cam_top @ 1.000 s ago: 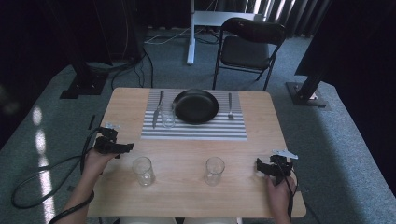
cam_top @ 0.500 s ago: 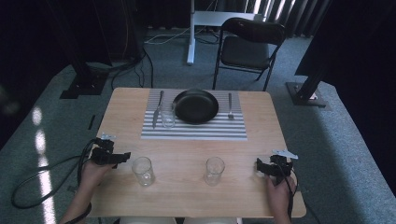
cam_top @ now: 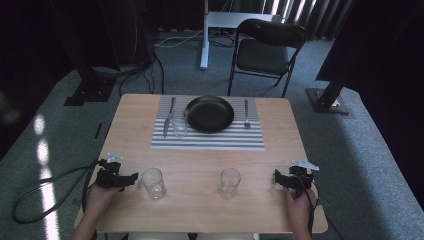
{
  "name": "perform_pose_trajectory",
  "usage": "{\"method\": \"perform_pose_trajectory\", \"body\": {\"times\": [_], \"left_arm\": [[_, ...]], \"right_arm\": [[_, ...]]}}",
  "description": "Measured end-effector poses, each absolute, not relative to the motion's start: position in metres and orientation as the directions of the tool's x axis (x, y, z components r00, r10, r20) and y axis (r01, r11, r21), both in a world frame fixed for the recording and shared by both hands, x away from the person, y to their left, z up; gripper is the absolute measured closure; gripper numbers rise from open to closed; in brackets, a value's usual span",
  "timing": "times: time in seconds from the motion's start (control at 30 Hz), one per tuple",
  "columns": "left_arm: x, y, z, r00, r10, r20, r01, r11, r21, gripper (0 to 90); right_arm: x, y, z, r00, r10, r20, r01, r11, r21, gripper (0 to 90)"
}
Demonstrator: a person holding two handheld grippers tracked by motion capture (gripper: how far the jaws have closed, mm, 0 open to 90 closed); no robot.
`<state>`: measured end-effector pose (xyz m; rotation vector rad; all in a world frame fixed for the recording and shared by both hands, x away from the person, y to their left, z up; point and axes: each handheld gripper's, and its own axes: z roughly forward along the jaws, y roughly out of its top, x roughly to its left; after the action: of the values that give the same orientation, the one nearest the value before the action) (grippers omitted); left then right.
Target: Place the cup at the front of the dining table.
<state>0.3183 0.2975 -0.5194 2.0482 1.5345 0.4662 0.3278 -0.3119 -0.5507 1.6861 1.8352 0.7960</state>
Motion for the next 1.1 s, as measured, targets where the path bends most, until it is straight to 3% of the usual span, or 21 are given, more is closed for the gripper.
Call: {"method": "perform_pose_trajectory", "body": {"times": [0.37, 0.8, 0.97, 1.1], "left_arm": [[0.301, 0.298, -0.528, 0.249, 0.968, 0.008, 0.752, -0.199, 0.628, 19.4], [0.284, 0.309, -0.531, 0.081, 0.995, 0.056, 0.72, -0.097, 0.687, 19.4], [0.278, 0.317, -0.532, 0.006, 0.999, 0.033, 0.707, -0.028, 0.707, 19.4], [0.278, 0.319, -0.535, 0.003, 1.0, 0.022, 0.716, -0.017, 0.698, 19.4]], "right_arm": [[0.328, -0.312, -0.551, -0.089, 0.996, 0.016, 0.691, 0.05, 0.721, 11.7], [0.328, -0.312, -0.551, -0.089, 0.996, 0.015, 0.691, 0.051, 0.721, 11.7], [0.328, -0.312, -0.551, -0.09, 0.996, 0.015, 0.691, 0.052, 0.721, 11.7], [0.328, -0.312, -0.551, -0.089, 0.996, 0.015, 0.691, 0.051, 0.721, 11.7]]}}
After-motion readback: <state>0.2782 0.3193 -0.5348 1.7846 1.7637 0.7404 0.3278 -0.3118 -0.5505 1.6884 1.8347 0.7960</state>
